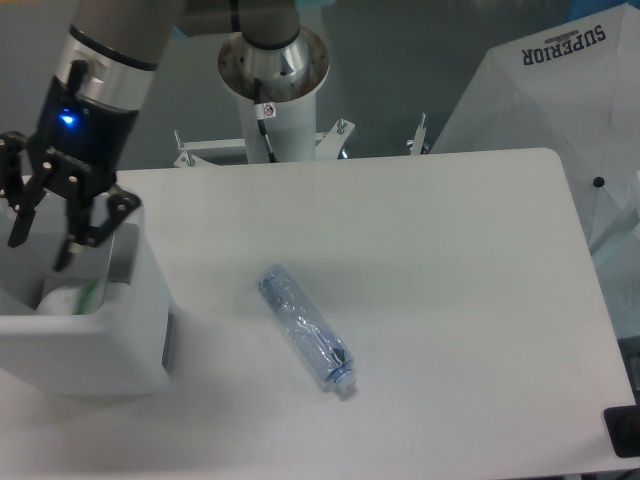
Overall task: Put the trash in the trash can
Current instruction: 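Open the gripper to drop the bag into the bin, then move the gripper to the cap end of the clear water bottle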
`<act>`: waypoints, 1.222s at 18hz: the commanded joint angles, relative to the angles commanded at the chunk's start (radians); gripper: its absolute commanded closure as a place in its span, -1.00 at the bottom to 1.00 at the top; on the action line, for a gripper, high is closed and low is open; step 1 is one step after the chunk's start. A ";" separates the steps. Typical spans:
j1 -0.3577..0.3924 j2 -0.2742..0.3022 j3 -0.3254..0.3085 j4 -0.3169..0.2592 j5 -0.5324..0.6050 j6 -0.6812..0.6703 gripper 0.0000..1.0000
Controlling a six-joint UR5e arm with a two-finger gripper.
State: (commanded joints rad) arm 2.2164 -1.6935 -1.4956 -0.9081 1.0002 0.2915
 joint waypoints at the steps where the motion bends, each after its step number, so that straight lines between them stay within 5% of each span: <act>1: 0.020 0.000 0.002 0.000 0.000 0.000 -1.00; 10: 0.186 -0.090 -0.005 -0.012 0.035 -0.005 -1.00; 22: 0.221 -0.305 -0.006 -0.011 0.273 -0.005 -1.00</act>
State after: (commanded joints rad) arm 2.4375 -1.9986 -1.5018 -0.9189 1.2730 0.2869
